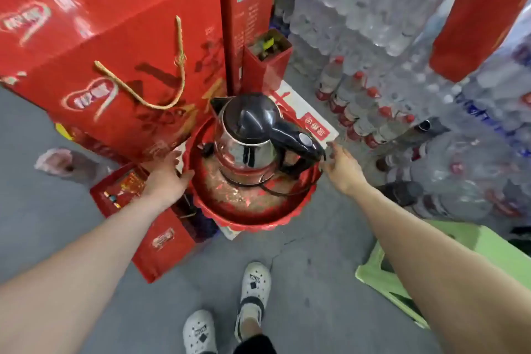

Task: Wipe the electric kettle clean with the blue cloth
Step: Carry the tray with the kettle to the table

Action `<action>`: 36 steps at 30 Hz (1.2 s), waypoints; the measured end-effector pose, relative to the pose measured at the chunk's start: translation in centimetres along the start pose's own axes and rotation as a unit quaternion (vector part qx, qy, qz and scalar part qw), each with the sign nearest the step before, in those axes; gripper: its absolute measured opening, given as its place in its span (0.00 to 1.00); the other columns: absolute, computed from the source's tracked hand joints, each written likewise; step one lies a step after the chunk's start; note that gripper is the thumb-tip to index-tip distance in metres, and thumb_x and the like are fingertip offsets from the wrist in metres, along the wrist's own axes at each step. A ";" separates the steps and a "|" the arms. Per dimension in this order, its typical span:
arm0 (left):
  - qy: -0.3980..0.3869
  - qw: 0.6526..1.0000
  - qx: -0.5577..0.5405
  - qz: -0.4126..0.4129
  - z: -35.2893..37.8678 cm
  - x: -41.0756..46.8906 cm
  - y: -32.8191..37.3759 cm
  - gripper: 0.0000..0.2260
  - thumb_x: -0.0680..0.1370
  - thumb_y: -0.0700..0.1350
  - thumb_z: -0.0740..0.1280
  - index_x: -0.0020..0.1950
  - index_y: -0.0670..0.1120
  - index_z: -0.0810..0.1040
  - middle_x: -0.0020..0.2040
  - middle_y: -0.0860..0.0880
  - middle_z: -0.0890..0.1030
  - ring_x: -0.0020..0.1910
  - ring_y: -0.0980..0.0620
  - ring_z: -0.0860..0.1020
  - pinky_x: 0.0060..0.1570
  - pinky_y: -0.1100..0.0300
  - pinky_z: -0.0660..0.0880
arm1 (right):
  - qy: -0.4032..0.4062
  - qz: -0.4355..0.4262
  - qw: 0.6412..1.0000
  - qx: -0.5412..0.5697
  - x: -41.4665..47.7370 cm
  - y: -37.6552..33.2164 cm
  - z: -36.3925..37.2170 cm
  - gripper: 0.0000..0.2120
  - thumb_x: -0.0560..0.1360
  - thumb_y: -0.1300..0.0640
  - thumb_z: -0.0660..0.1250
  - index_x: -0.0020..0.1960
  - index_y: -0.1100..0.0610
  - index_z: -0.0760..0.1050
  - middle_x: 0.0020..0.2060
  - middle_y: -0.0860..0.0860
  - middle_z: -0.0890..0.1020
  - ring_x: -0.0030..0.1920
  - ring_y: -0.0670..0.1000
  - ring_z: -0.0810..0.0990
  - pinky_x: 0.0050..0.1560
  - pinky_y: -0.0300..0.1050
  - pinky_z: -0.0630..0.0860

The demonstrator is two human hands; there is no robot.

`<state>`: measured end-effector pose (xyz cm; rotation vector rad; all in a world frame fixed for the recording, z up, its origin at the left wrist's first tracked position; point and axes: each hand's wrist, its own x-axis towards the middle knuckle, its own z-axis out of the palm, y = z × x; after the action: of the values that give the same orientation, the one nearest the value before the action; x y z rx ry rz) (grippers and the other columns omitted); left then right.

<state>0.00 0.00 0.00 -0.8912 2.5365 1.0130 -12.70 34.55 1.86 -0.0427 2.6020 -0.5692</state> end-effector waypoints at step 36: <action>-0.088 0.987 -0.018 0.135 -5.2 -14.8 6.2 0.24 0.75 0.40 0.70 0.70 0.49 0.71 0.57 0.40 0.79 0.55 0.38 0.78 0.55 0.47 0.75 | 0.141 0.185 0.950 0.209 -28.3 1.9 -6.3 0.12 0.75 0.60 0.61 0.37 0.46 0.69 0.42 0.54 0.79 0.47 0.56 0.75 0.48 0.53 0.73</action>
<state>7.45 6.46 13.62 -0.4496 2.5384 1.1606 9.72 42.36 18.69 0.6966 2.5945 -1.0281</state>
